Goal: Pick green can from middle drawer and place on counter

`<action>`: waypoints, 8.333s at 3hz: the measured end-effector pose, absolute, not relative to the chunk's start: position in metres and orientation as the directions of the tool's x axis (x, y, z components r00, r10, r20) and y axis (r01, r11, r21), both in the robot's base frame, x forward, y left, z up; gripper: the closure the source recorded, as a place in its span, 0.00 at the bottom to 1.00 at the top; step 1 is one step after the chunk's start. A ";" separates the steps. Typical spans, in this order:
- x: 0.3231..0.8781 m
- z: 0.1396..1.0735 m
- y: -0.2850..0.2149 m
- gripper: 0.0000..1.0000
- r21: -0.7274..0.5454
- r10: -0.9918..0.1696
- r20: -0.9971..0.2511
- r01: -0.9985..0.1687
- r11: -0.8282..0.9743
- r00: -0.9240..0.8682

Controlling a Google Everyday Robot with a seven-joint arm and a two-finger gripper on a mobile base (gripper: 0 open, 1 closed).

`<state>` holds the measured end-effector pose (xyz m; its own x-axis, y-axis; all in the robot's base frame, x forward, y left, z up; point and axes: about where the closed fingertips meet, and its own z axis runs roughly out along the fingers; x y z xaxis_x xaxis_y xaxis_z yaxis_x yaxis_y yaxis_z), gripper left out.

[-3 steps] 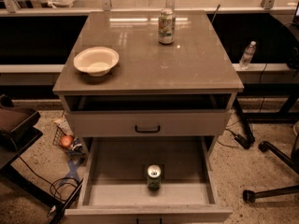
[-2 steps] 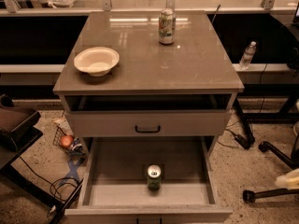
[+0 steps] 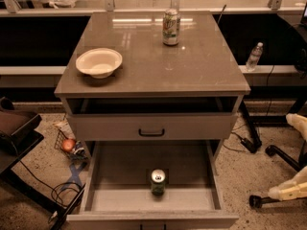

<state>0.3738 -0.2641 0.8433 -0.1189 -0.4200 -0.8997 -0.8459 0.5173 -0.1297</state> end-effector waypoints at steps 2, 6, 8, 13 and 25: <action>0.424 0.760 -0.208 0.00 -0.066 -0.339 -0.933 -0.866 0.496 -0.123; 0.463 0.586 -0.148 0.00 0.064 -0.183 -0.969 -0.878 0.474 -0.169; 0.509 0.523 -0.107 0.00 -0.021 -0.227 -0.971 -0.919 0.393 -0.075; 0.507 0.446 -0.022 0.24 -0.046 -0.292 -0.956 -0.977 0.207 -0.017; 0.683 0.951 -0.172 1.00 0.056 -0.047 -0.995 -0.867 0.495 -0.092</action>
Offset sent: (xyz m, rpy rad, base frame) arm 0.1006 0.0987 -0.1864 0.2410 0.0561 0.0552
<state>0.6827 -0.1723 0.9506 -0.0916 -0.0474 -0.9947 -0.8670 0.4951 0.0563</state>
